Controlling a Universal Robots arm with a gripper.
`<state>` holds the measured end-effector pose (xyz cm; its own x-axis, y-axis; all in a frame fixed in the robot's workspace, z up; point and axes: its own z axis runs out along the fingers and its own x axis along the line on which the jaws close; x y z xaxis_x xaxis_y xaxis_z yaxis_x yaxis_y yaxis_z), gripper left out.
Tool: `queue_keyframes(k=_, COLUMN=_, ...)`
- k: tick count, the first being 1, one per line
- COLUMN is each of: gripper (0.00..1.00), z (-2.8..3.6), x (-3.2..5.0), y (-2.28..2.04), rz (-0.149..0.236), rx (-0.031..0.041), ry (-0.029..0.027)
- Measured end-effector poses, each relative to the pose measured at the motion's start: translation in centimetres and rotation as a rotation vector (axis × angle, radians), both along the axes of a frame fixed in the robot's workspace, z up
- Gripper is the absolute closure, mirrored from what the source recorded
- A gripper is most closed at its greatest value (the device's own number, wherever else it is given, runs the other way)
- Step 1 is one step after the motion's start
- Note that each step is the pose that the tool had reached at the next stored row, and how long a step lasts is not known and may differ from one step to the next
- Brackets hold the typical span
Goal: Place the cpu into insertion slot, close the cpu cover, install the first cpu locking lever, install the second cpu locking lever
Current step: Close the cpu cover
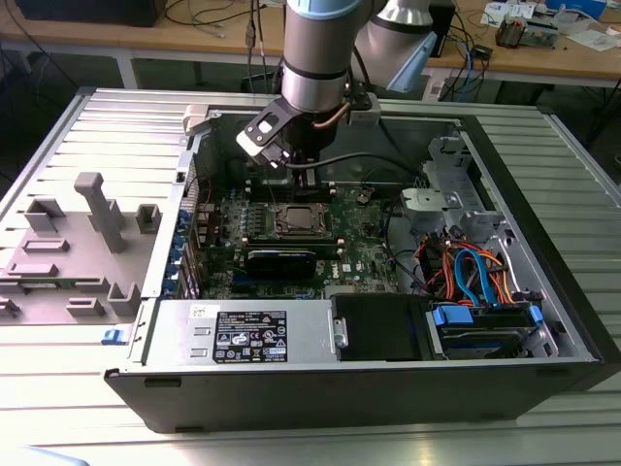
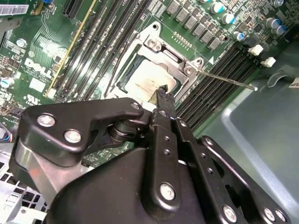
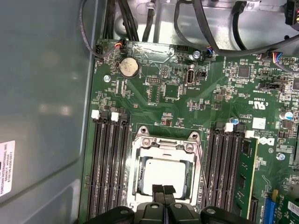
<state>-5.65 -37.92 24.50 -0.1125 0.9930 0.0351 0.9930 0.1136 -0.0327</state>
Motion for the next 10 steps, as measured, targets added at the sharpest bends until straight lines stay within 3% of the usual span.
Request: queue_keyframes(k=10, gripper=0.89, z=0.03, x=0.00, y=0.00, rz=0.000, rx=0.0007, ry=0.0000)
